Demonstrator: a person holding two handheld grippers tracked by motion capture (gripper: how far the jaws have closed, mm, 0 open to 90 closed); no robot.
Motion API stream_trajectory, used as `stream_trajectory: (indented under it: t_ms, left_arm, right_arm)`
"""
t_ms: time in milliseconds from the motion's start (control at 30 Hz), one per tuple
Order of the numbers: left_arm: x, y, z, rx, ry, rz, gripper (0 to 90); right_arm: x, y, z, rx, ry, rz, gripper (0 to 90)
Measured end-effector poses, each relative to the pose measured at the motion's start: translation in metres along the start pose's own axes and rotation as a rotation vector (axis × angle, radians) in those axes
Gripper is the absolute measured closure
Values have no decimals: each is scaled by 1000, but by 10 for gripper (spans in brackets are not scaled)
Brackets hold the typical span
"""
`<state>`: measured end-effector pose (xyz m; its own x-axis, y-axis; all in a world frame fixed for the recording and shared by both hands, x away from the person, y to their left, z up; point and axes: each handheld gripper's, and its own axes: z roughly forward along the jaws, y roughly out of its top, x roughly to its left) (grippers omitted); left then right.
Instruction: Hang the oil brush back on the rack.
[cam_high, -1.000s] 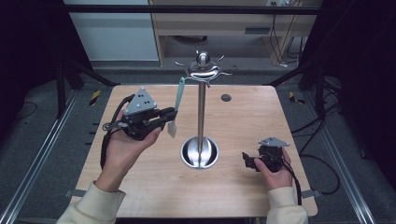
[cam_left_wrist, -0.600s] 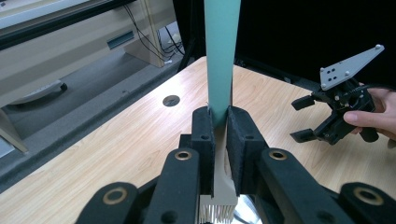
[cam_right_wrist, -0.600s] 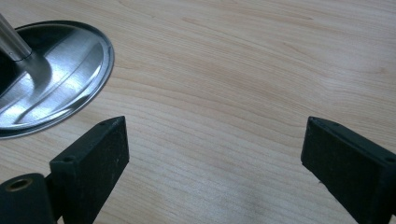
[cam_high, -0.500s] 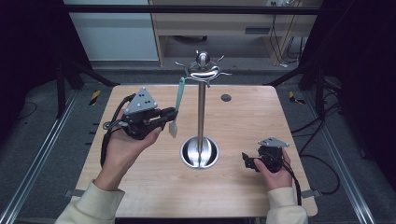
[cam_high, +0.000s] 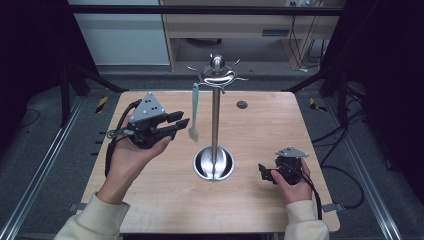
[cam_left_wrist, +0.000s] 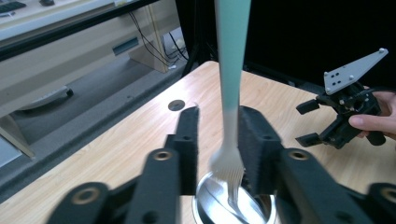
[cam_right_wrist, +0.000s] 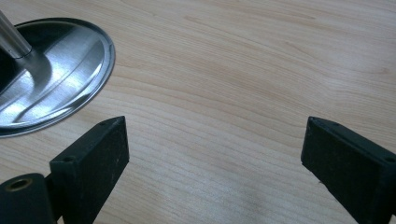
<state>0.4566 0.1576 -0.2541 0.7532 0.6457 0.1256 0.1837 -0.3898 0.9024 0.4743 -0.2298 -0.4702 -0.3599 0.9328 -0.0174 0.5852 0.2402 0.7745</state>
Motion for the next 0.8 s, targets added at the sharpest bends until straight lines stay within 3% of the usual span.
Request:
stream_trajectory:
  t_ms: [167, 300, 367, 467, 500, 800]
  left_arm:
    - [0, -7, -5, -12, 35, 5, 432]
    - [1, -18, -7, -8, 48, 56, 219]
    - [-1, -27, -12, -6, 64, 75, 164]
    - [1, -41, -22, 0, 79, 118, 109]
    - [-3, -48, -26, 29, 59, 76, 87]
    - [7, -100, -52, 66, 73, 71, 48]
  right_arm:
    - [-1, 1, -1, -4, 5, 5, 82]
    - [0, 0, -1, 3, -6, -1, 82]
    - [0, 0, -2, 4, -8, -3, 82]
    - [0, 0, -2, 1, -11, -4, 82]
    - [0, 0, -2, 0, -14, -8, 82]
    - [1, 1, -4, -22, -3, 4, 47]
